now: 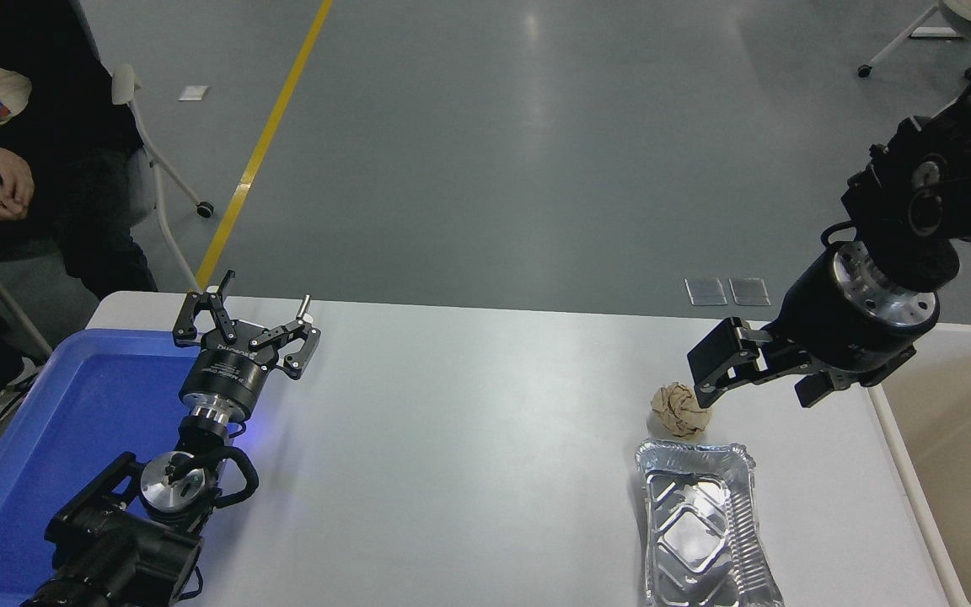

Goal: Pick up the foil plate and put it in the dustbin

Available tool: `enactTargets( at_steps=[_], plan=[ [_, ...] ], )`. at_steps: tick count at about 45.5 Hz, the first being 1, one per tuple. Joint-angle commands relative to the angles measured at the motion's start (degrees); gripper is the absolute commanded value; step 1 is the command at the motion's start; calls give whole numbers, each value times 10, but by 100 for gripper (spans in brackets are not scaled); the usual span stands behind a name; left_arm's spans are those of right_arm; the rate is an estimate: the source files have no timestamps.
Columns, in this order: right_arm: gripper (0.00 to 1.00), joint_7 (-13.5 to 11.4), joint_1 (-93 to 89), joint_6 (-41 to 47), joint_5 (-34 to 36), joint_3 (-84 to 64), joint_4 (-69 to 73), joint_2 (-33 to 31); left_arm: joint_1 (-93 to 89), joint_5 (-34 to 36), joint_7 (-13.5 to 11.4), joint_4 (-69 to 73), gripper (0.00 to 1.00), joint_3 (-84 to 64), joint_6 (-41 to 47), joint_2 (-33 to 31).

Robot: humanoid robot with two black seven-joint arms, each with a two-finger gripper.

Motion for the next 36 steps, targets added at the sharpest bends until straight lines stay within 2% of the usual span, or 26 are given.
enactTargets(
  at_steps=[1,22,36],
  plan=[
    [100,0,1,0,1,0,0,0,0,-1,0,0,99,-2,0,0],
    [100,0,-41,-22,-5,3,-7,-5,0,-2,0,0,99,-2,0,0],
    [100,0,-128,-113,-84,3,-11,-34,0,-1,0,0,99,-2,-1,0]
  ],
)
